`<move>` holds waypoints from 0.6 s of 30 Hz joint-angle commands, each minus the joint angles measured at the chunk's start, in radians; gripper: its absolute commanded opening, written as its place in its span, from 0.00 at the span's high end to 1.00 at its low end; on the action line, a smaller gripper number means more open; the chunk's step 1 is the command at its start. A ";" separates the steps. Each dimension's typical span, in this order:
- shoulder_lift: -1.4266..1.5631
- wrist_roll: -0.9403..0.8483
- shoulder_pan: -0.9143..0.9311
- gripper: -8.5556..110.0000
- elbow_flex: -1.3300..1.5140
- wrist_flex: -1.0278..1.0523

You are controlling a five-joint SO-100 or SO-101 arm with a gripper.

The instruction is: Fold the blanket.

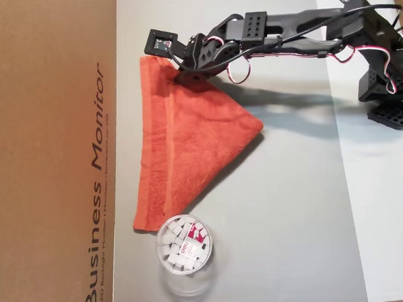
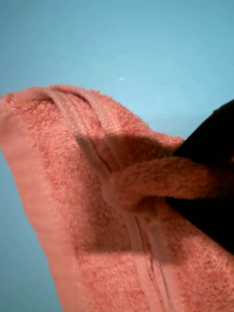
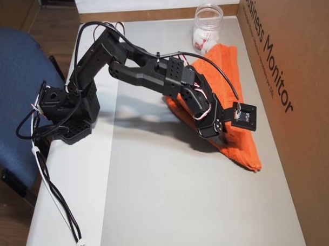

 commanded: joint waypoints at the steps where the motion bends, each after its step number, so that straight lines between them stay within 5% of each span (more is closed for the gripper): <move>1: 0.143 -0.017 0.017 0.93 0.025 0.058; 18: 0.288 -0.018 0.083 0.92 0.069 0.072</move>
